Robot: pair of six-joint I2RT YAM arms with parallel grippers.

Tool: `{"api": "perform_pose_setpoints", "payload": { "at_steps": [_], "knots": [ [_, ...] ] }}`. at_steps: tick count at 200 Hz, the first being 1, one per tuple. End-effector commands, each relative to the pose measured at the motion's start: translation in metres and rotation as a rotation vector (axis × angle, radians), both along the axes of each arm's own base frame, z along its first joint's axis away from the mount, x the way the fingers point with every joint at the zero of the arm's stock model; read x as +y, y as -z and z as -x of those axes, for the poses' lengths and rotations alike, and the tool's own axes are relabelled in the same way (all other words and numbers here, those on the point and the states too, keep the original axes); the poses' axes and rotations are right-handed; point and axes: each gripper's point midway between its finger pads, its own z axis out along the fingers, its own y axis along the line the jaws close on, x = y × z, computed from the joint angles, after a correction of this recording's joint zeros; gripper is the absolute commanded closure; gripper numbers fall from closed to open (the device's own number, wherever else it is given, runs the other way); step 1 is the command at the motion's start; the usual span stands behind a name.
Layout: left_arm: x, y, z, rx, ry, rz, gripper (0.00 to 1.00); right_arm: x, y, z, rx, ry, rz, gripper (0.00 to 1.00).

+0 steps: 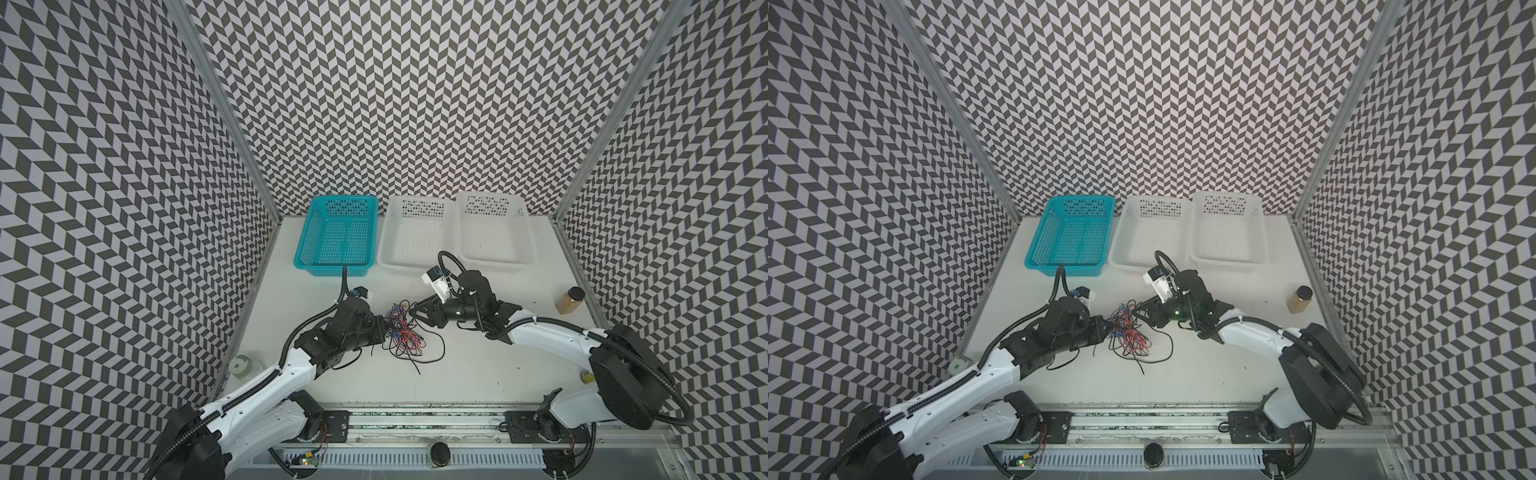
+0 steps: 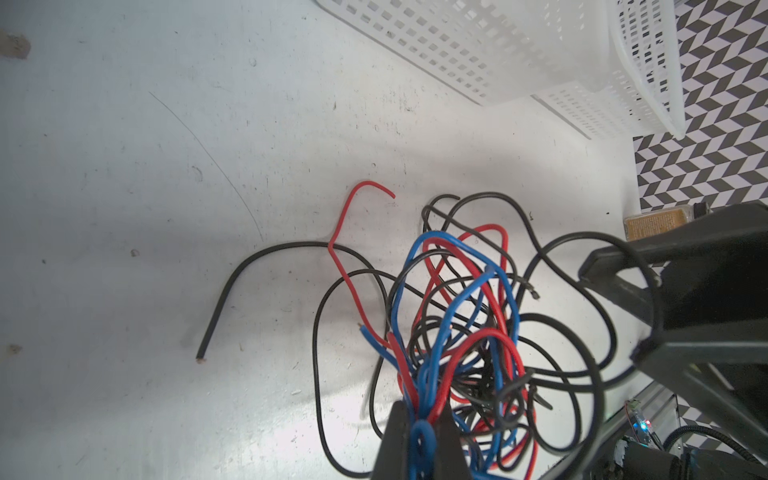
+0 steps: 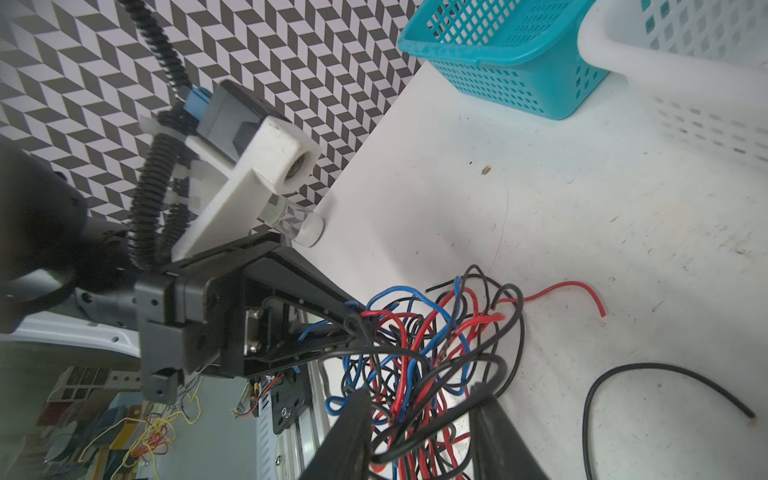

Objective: Untangle the cables

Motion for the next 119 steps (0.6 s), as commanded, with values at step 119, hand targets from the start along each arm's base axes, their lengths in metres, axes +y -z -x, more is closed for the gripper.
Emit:
{"api": "perform_pose_setpoints", "payload": {
  "at_steps": [119],
  "knots": [
    [0.016,-0.002,0.000,-0.040,-0.039,-0.081,1.00,-0.039,-0.045,-0.026,-0.238,0.252,0.086,1.00]
  ]
}}
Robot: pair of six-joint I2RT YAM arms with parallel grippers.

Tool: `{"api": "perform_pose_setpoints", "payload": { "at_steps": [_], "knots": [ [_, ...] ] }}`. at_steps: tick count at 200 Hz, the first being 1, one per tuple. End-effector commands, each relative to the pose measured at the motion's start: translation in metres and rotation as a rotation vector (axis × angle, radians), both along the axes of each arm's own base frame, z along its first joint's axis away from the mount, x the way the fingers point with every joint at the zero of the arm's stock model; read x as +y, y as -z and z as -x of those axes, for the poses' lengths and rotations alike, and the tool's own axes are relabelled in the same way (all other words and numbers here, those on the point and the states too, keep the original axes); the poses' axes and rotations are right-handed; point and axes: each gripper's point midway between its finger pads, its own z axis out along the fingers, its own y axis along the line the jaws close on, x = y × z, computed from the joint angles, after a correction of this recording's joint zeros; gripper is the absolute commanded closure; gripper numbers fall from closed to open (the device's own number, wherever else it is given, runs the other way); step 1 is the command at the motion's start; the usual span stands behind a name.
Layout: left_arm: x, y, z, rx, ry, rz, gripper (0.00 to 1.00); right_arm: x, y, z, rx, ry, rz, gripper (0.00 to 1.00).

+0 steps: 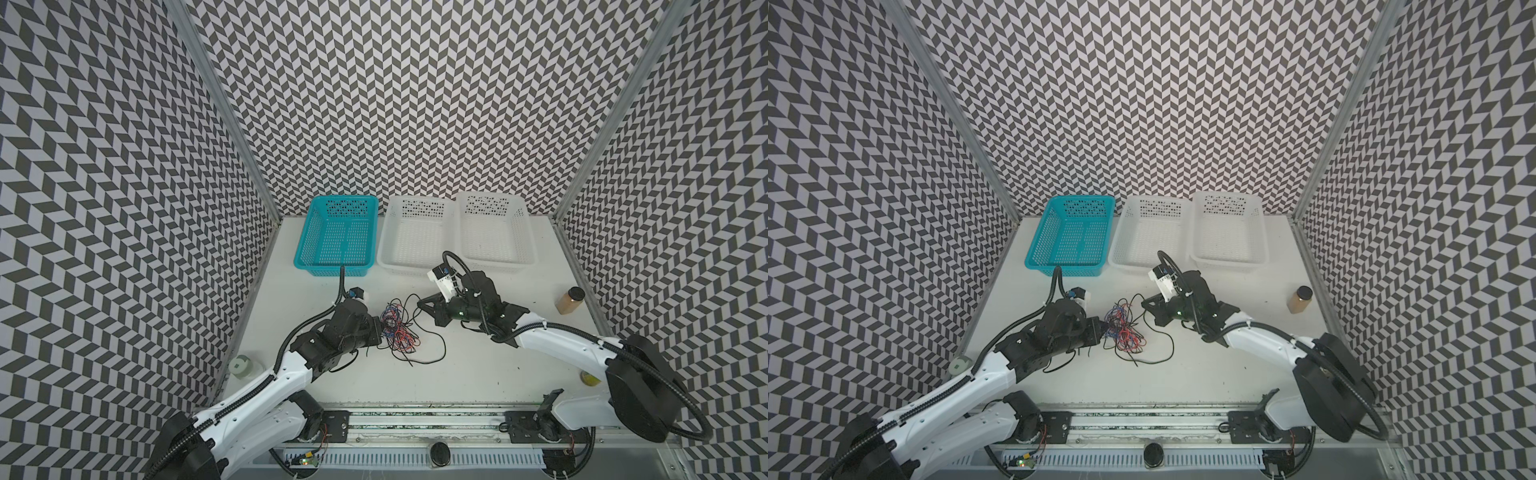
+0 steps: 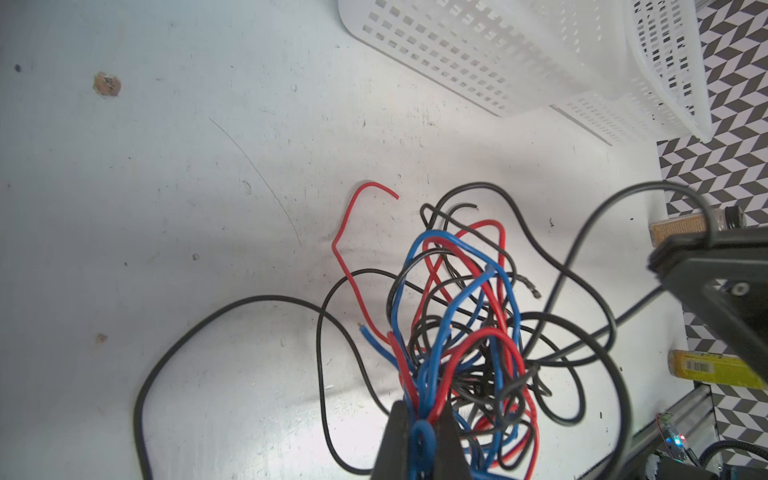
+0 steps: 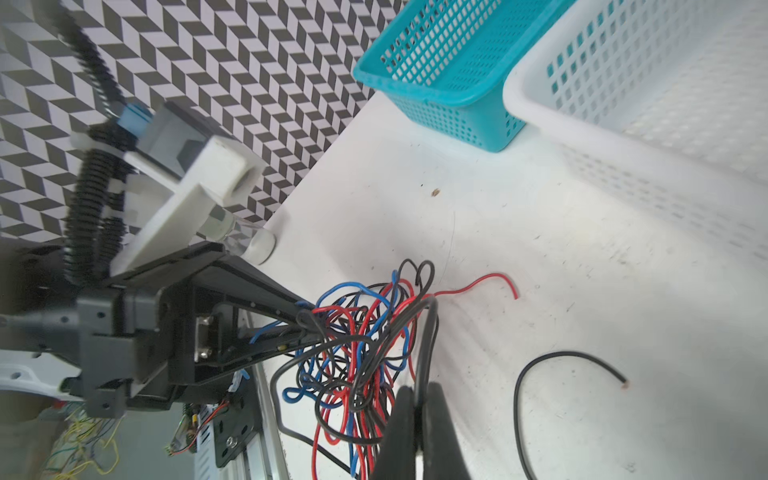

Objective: Untangle the cables

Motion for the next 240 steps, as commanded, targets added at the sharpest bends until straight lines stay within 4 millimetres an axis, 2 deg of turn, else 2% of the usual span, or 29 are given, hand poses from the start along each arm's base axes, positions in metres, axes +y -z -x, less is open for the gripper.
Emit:
{"api": "perform_pose_setpoints", "payload": {
  "at_steps": [1,27,60,150,194,240],
  "knots": [
    [0.003,-0.002,-0.001,-0.011,-0.006,-0.025,1.00,-0.014,-0.032,-0.007,-0.112,0.074,0.008,1.00],
    [0.004,0.005,0.001,0.004,0.002,-0.050,1.00,-0.033,-0.069,-0.006,-0.176,0.143,0.043,1.00],
    [0.007,0.016,0.003,0.011,-0.003,-0.052,1.00,-0.068,-0.126,-0.003,-0.284,0.287,0.042,1.00],
    [0.009,0.035,0.002,0.022,-0.004,-0.085,1.00,-0.122,-0.276,0.040,-0.428,0.393,-0.048,1.00],
    [0.007,0.039,0.001,0.008,0.000,-0.073,1.00,-0.134,-0.331,0.048,-0.486,0.422,-0.065,1.00],
    [0.002,0.032,0.001,-0.036,0.019,-0.020,1.00,-0.128,-0.358,0.030,-0.526,0.447,-0.017,1.00]
  ]
}}
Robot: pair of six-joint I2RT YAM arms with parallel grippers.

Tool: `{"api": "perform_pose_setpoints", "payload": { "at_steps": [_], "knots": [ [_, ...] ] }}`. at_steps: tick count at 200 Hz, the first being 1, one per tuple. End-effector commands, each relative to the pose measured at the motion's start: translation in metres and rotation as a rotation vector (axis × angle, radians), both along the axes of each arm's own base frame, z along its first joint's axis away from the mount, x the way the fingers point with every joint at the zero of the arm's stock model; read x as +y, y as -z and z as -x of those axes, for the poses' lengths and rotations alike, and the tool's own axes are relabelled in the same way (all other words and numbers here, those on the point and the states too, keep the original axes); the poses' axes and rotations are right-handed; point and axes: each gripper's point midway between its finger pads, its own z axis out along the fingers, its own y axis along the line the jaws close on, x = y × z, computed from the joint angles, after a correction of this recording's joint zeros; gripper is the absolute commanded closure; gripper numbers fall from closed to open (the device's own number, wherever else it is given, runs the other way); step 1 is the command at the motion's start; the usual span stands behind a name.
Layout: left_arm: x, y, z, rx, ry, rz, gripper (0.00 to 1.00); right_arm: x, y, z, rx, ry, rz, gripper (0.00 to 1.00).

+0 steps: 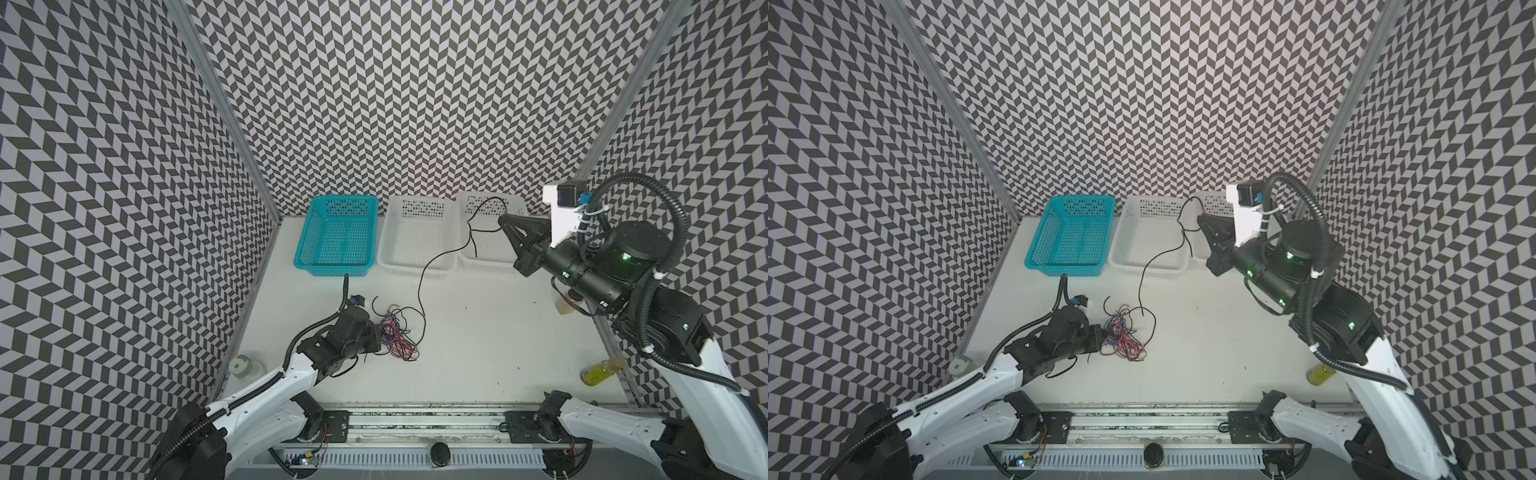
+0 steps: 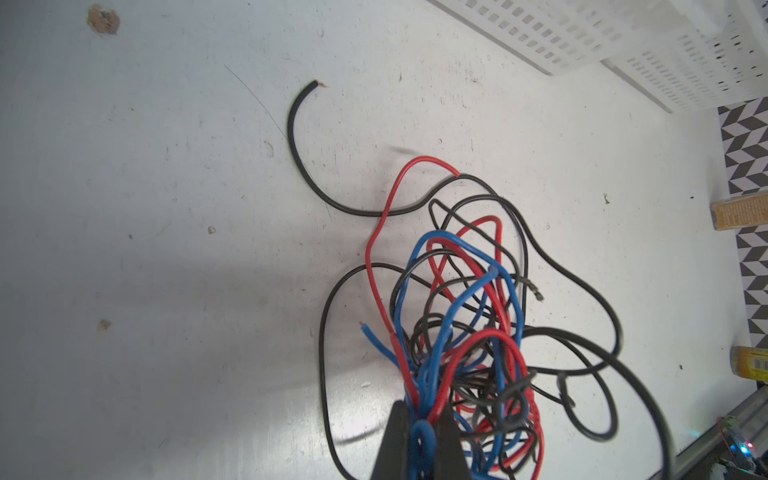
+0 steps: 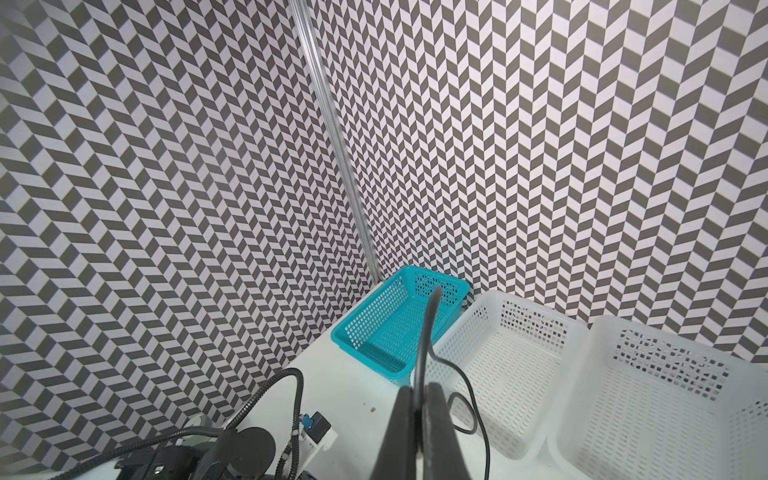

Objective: Untangle the cables

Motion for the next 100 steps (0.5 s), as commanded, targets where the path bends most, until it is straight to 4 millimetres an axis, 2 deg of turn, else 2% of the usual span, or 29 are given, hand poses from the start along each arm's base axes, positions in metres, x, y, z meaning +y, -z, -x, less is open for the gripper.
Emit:
{"api": "perform_pose_setpoints", "payload": {
  "at_steps": [1,20,46,82,100],
  "knots": [
    [-0.004,-0.008,-0.002,-0.055,0.016,0.033,1.00,0.003,-0.004,-0.014,-0.006,0.039,0.058,1.00],
    [-0.004,-0.013,-0.001,-0.076,0.022,0.042,1.00,0.002,-0.018,-0.024,-0.030,0.069,0.071,1.00],
    [-0.007,-0.023,-0.001,-0.115,0.037,0.076,1.00,0.002,-0.025,-0.051,-0.020,0.108,0.079,1.00],
    [-0.013,-0.034,0.000,-0.157,0.057,0.137,1.00,0.001,-0.023,-0.094,0.000,0.153,0.079,1.00],
    [-0.016,-0.038,0.000,-0.166,0.070,0.150,1.00,-0.010,-0.018,-0.117,0.004,0.234,0.100,1.00]
  ]
}}
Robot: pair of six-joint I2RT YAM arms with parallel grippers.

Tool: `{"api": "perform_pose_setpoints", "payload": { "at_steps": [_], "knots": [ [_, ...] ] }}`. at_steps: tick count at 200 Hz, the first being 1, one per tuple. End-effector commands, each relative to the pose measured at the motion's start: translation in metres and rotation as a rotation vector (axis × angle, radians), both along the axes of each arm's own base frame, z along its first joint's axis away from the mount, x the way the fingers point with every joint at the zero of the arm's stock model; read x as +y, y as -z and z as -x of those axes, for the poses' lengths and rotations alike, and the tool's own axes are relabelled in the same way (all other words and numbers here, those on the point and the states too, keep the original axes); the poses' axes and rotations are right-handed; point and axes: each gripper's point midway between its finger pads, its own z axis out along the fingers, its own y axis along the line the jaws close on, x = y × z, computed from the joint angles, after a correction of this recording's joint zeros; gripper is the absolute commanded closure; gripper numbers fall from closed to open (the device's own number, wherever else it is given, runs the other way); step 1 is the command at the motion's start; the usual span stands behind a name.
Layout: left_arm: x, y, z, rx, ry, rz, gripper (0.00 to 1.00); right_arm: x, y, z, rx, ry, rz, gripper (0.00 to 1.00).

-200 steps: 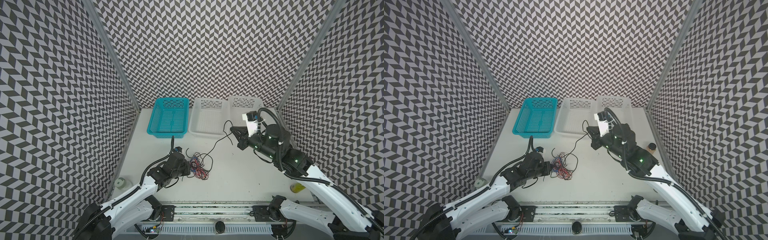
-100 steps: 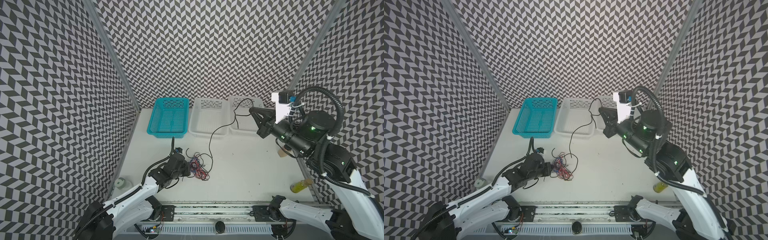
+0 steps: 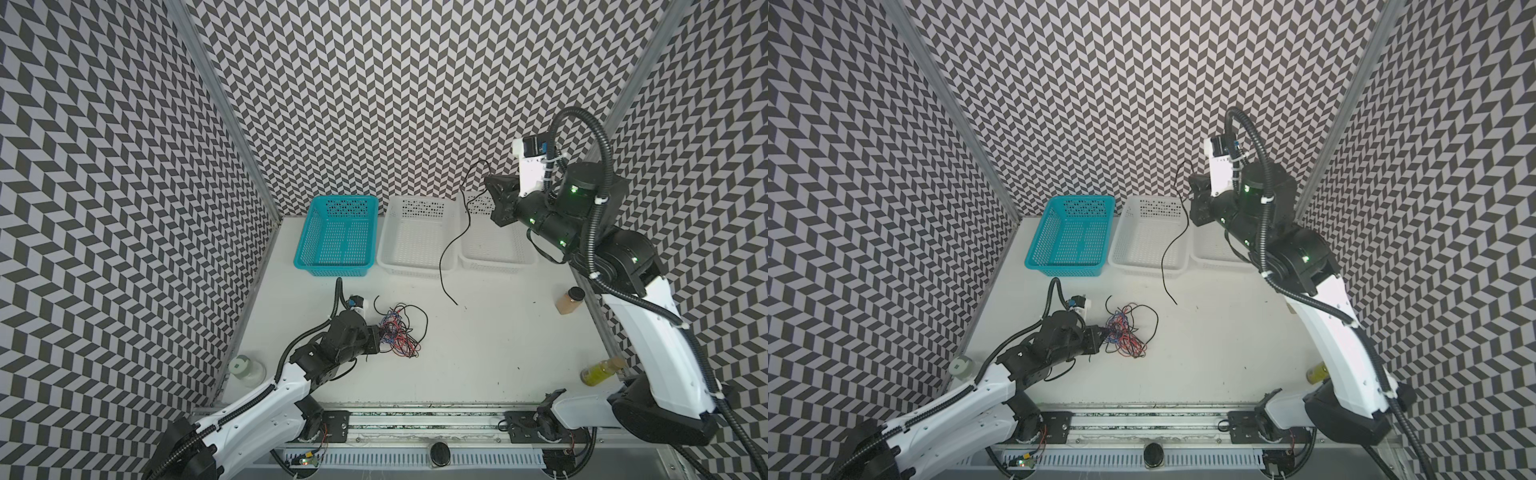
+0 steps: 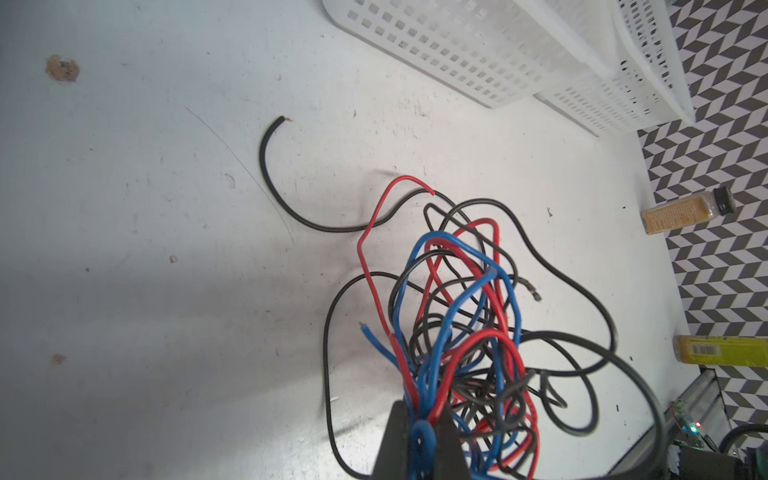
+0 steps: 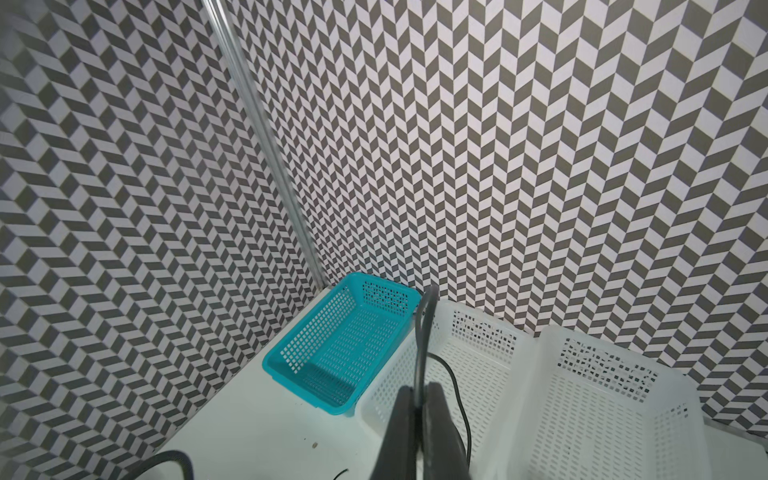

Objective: Untangle the cables

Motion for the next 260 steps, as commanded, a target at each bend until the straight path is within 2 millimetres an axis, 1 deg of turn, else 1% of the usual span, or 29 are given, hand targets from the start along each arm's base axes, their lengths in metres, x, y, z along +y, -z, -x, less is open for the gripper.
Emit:
{"api": "perform_pose_setpoints", "payload": {
  "at_steps": [1,20,31,46,64,78,101,123,159,175,193,211,225,242,260],
  "knots": [
    [-0.010,-0.019,-0.004,-0.064,0.030,0.057,1.00,-0.014,-0.009,-0.020,-0.039,0.076,0.017,1.00],
    [-0.012,-0.022,-0.005,-0.067,0.035,0.060,1.00,-0.037,-0.004,-0.045,-0.036,0.192,0.021,1.00],
    [-0.014,-0.024,-0.007,-0.074,0.037,0.065,1.00,-0.049,-0.003,-0.057,-0.036,0.228,0.005,1.00],
    [-0.016,-0.028,-0.008,-0.082,0.039,0.080,1.00,-0.058,-0.001,-0.071,-0.036,0.259,0.004,1.00],
    [-0.018,-0.036,-0.010,-0.089,0.033,0.097,1.00,-0.061,0.002,-0.082,-0.032,0.268,0.018,1.00],
    [-0.020,-0.043,-0.011,-0.093,0.029,0.101,1.00,-0.056,0.004,-0.087,-0.030,0.226,0.008,1.00],
    [-0.018,-0.050,-0.017,-0.057,-0.023,0.061,1.00,-0.033,0.007,-0.092,-0.033,0.104,0.000,1.00],
    [-0.026,-0.064,-0.018,-0.021,-0.002,0.057,1.00,-0.016,0.014,-0.097,-0.023,0.026,-0.003,1.00],
    [-0.039,-0.090,-0.016,-0.020,0.043,0.112,1.00,-0.005,0.026,-0.112,0.002,-0.010,0.007,1.00],
    [-0.042,-0.103,-0.016,-0.063,0.093,0.084,1.00,0.002,0.033,-0.118,0.020,-0.041,-0.005,1.00],
    [-0.043,-0.112,-0.016,-0.127,0.151,0.021,1.00,0.013,0.050,-0.128,0.062,-0.078,-0.026,1.00],
    [-0.047,-0.122,-0.015,-0.208,0.229,-0.021,1.00,0.025,0.074,-0.140,0.119,-0.109,-0.040,1.00],
    [-0.048,-0.127,-0.017,-0.292,0.265,-0.048,1.00,0.038,0.097,-0.149,0.163,-0.133,-0.034,1.00],
    [-0.051,-0.133,-0.016,-0.371,0.294,-0.042,1.00,0.057,0.127,-0.157,0.224,-0.172,-0.013,1.00],
    [-0.053,-0.137,-0.018,-0.412,0.301,-0.026,1.00,0.072,0.160,-0.165,0.307,-0.187,0.009,1.00]
  ]
}}
